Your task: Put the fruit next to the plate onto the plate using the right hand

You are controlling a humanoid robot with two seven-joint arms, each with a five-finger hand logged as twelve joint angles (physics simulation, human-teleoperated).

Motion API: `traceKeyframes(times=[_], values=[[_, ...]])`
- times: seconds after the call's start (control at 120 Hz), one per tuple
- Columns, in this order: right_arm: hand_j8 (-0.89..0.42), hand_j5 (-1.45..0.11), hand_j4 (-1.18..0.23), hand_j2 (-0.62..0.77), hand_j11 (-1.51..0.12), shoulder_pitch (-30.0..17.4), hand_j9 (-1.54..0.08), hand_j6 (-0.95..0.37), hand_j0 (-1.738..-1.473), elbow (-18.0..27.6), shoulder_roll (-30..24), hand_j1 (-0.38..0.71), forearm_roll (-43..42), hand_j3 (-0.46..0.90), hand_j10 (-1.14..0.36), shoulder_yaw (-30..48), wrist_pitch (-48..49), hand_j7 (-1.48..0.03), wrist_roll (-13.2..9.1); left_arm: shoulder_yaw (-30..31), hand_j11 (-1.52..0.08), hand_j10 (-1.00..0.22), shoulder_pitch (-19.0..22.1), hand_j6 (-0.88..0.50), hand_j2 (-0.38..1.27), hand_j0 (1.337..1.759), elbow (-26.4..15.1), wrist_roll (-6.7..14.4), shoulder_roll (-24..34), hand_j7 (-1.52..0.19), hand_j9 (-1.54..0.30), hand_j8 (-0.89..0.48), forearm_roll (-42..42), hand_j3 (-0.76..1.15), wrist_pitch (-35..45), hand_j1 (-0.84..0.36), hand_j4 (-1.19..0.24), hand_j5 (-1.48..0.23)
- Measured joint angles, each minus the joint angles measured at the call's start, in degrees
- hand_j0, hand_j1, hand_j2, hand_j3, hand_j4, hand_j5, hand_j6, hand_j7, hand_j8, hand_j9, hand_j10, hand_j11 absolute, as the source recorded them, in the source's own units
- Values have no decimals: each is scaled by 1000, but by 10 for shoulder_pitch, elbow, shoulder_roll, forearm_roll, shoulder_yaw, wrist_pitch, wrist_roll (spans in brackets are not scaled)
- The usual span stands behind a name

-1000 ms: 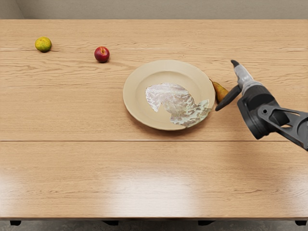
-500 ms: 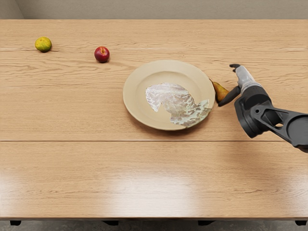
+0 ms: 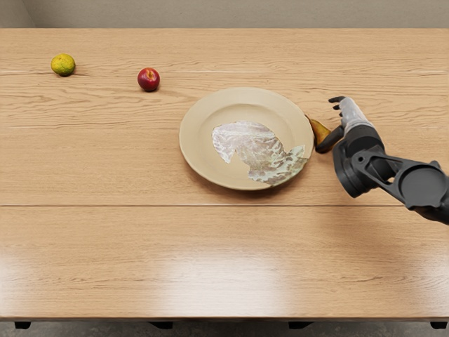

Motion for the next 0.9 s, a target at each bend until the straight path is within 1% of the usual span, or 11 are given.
traceKeyframes(times=[0.142,0.292,0.342,0.375,0.442,0.608,0.758,0.858,0.9], values=[[-347,-450,-346,-67,-450,1,-450,-347,-1658,-3,3,65,2,0,-347,1,20,-450,0,0,0,0,0,0,0,1658,0,0,0,0,0,0,0,0,0,349,0,0],[-405,-529,-405,-79,-529,1,-529,-407,-1658,-4,3,140,6,0,-405,1,27,-527,0,0,0,0,0,0,0,1658,0,0,0,0,0,0,0,0,0,349,0,0],[-409,-538,-409,-86,-538,0,-538,-412,-1658,-11,7,166,8,0,-409,1,29,-534,0,0,0,0,0,0,0,1658,0,0,0,0,0,0,0,0,0,349,0,0],[-408,-543,-408,-120,-544,-1,-544,-413,-1658,-18,12,180,8,0,-408,1,32,-536,1,0,0,0,0,0,0,1658,0,0,0,0,0,0,0,0,0,349,0,0],[-408,-551,-408,-126,-552,0,-552,-416,-1658,-29,19,213,9,0,-408,1,35,-540,1,0,0,0,0,0,0,1658,0,0,0,0,0,0,0,0,0,349,0,0],[-413,-555,-413,-140,-556,0,-555,-420,-1658,-38,25,240,10,0,-413,1,39,-546,0,0,0,0,0,0,0,1658,0,0,0,0,0,0,0,0,0,349,0,0],[-431,-578,-433,-129,-579,-1,-579,-439,-1658,-40,25,283,10,0,-433,1,42,-570,0,0,0,0,0,0,0,1658,0,0,0,0,0,0,0,0,0,349,0,0],[-399,-623,-469,-98,-629,-1,-628,-475,-1657,-41,25,312,10,0,-466,1,43,-616,0,0,0,0,0,0,0,1658,0,0,0,0,0,0,0,0,0,349,0,0],[-386,-644,-482,-80,-651,-1,-650,-490,-1656,-41,25,324,10,0,-458,1,43,-635,0,0,0,0,0,0,0,1658,0,0,0,0,0,0,0,0,0,349,0,0]])
